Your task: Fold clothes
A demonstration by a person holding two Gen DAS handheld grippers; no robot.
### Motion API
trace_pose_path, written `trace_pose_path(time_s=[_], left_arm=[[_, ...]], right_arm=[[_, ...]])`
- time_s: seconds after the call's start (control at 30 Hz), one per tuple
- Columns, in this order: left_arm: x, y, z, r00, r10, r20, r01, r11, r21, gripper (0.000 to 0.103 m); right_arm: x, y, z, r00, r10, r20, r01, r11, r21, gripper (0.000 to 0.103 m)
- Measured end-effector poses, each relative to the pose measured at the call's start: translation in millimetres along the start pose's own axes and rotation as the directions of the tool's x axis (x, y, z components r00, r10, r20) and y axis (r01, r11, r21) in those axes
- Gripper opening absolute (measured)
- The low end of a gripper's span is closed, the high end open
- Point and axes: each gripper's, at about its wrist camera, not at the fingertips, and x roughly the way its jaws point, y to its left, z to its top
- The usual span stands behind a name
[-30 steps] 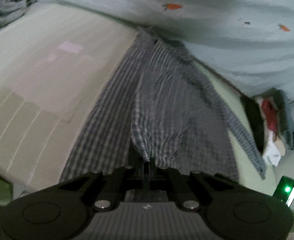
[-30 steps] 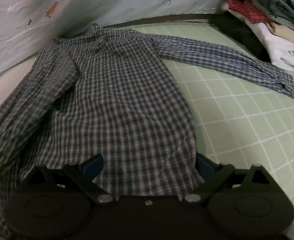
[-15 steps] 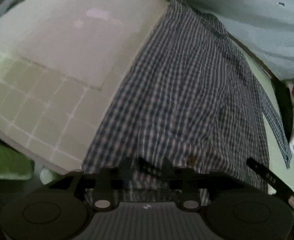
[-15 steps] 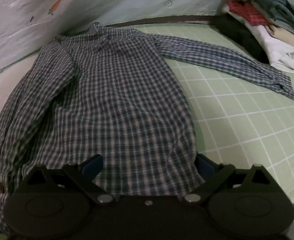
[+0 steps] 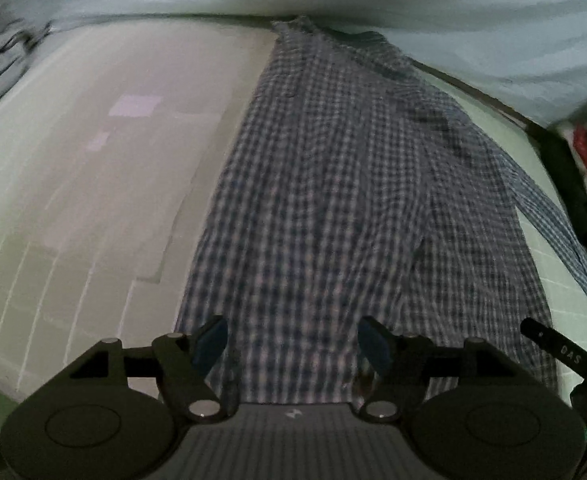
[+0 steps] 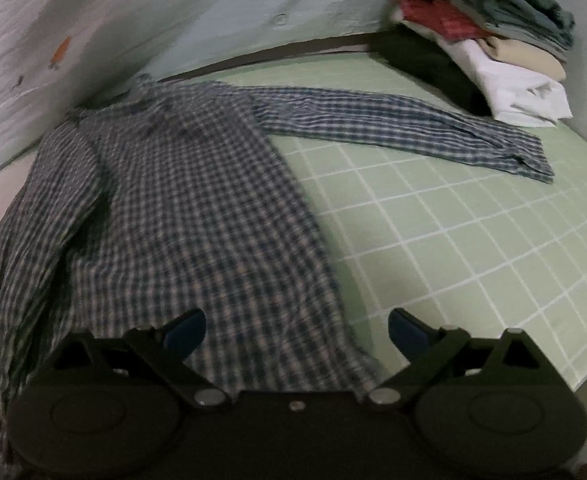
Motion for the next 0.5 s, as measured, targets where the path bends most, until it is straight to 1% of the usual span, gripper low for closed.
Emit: trace_pose_path(time_s=[0.2, 0.33, 0.5], left_arm=[[12, -12, 19, 1.0, -0.008, 0.001, 0.008, 0.999, 0.043, 0.073], [24, -16, 37, 1.0, -0.001, -0.003, 0.001, 0.999, 0.044, 0.076], [43, -18, 64, 1.0, 0.01, -0.001, -0.01, 1.0, 0.026, 0.077]], right_arm=[[14, -1, 16, 1.0, -0.014, 0.009, 0.013, 0.999, 0.04, 0.099], [27, 1, 33, 0.999, -0.03, 0.021, 0.029, 0.998, 0.047, 0.099], [47, 2, 54, 0.998, -0.044, 0.032, 0.043, 0.998, 0.051, 0.1]])
